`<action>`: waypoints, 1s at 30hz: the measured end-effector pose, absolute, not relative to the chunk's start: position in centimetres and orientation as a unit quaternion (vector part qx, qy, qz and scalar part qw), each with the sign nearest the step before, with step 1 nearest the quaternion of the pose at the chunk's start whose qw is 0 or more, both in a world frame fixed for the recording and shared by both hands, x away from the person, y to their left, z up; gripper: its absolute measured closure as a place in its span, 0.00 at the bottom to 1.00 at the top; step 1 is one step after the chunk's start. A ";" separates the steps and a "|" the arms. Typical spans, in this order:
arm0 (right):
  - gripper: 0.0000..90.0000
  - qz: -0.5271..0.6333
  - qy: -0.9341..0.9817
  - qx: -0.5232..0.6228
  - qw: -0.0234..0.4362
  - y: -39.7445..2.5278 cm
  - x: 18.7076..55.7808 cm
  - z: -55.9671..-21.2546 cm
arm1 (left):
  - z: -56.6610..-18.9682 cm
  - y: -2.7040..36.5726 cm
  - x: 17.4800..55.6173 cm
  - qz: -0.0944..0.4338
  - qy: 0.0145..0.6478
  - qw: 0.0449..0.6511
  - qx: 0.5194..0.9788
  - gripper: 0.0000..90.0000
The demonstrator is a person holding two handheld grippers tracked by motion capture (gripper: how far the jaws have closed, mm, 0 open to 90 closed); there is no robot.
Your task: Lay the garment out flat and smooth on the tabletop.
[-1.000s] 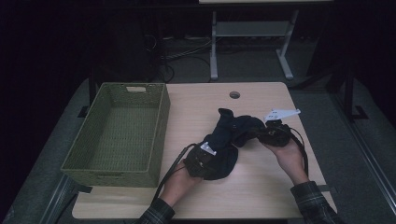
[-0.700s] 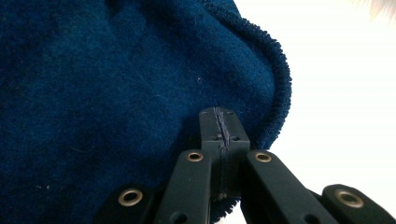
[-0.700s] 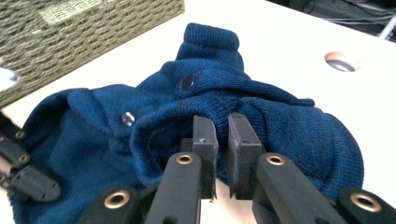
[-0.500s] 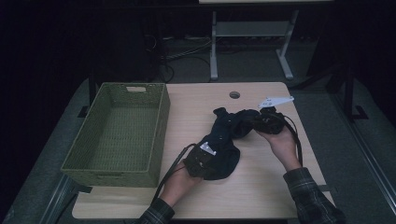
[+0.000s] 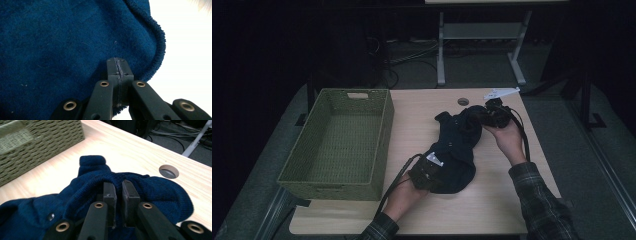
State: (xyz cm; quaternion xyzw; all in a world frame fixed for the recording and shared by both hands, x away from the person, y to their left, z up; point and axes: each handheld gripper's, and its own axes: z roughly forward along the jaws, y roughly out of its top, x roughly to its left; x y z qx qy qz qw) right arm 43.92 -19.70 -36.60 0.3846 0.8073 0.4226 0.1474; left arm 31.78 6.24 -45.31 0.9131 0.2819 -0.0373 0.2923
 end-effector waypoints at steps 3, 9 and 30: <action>0.93 0.421 0.805 0.391 0.145 -19.7 44.9 -36.6 | -45.3 6.3 31.8 -0.038 0.282 0.292 0.913 1.00; 0.93 0.416 0.804 0.402 0.140 -19.5 46.5 -36.8 | -45.3 6.2 31.8 -0.037 0.282 0.292 0.913 1.00; 0.69 0.437 0.786 0.419 0.123 -19.9 47.4 -36.8 | -45.3 6.3 31.9 -0.040 0.282 0.293 0.913 1.00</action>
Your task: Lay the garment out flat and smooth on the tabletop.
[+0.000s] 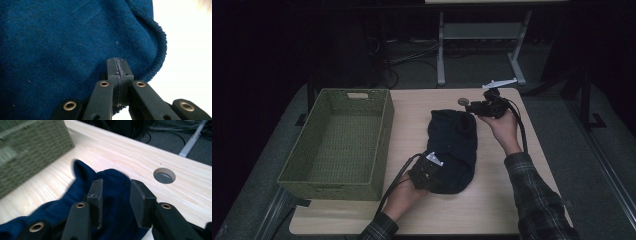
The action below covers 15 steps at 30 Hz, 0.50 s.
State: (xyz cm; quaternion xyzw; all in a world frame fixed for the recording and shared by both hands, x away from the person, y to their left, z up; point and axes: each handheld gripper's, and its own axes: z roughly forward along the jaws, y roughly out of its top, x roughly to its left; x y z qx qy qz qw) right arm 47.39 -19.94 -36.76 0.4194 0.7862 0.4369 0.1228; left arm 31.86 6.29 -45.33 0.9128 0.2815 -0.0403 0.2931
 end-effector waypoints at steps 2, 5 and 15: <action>0.71 0.438 0.788 0.415 0.123 -20.3 46.6 -36.5 | -45.4 6.3 31.9 -0.042 0.282 0.295 0.912 1.00; 0.77 0.429 0.795 0.410 0.122 -20.6 45.6 -36.6 | -45.4 6.3 31.9 -0.042 0.282 0.295 0.912 1.00; 1.00 0.418 0.816 0.383 0.110 -21.5 41.5 -38.9 | -45.4 6.4 32.0 -0.046 0.285 0.299 0.909 1.00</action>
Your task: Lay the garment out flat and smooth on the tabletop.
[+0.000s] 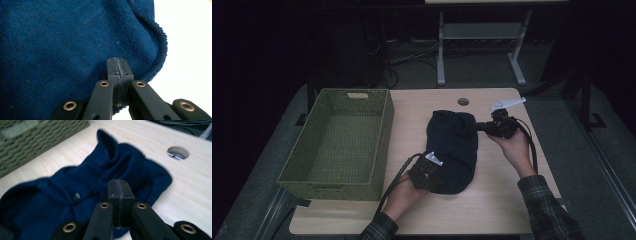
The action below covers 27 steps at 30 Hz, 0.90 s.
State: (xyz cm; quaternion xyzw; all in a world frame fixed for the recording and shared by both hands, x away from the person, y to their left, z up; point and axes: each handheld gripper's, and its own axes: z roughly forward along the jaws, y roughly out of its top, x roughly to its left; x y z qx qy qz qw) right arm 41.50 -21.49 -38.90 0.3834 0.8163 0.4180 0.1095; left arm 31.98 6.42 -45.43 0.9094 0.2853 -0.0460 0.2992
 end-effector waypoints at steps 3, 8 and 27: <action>1.00 0.416 0.818 0.383 0.104 -21.6 40.1 -39.9 | -45.4 6.4 32.0 -0.045 0.285 0.299 0.910 1.00; 1.00 0.407 0.825 0.382 0.090 -21.4 38.1 -42.4 | -45.4 6.5 32.0 -0.044 0.282 0.297 0.911 1.00; 1.00 0.357 0.850 0.376 0.094 -19.8 36.4 -46.9 | -43.8 6.5 31.9 -0.034 0.277 0.304 0.911 0.88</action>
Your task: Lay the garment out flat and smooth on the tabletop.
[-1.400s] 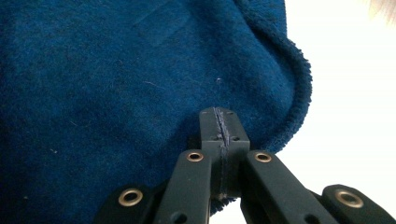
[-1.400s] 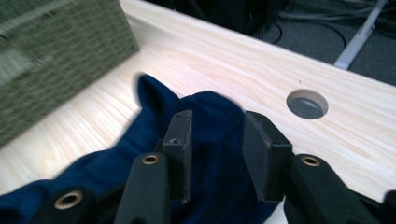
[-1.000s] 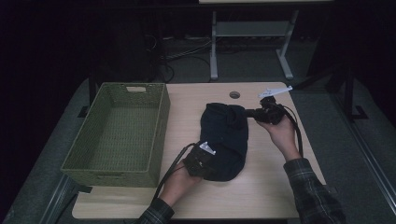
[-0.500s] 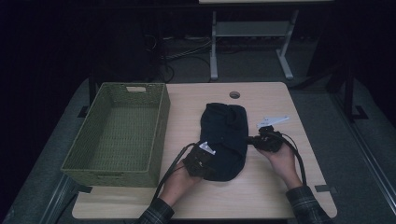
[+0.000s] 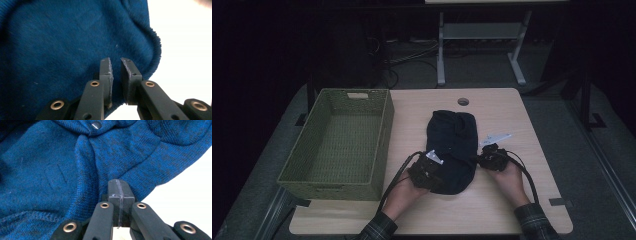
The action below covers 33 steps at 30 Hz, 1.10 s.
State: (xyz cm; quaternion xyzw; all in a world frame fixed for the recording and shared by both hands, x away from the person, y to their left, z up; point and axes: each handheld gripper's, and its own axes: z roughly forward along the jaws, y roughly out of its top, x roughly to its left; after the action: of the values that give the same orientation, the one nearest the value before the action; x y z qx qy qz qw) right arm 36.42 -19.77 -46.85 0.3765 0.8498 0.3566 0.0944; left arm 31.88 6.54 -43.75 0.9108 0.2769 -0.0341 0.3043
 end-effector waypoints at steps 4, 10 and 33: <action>1.00 0.355 0.851 0.375 0.095 -20.1 36.3 -46.8 | -42.4 7.2 32.0 -0.023 0.279 0.318 0.906 0.89; 1.00 0.349 0.852 0.378 0.096 -21.3 36.1 -46.7 | -40.8 8.0 32.7 0.011 0.285 0.338 0.897 0.97; 1.00 0.347 0.855 0.374 0.096 -24.1 35.4 -46.7 | -45.3 5.1 40.8 0.050 0.339 0.296 0.892 1.00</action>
State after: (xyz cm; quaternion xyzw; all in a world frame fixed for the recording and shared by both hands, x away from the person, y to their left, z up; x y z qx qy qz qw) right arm 35.38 -24.10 -46.73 0.3744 0.8547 0.3466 0.0961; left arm 40.81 5.07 -45.28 0.8918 0.3388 0.0503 0.2955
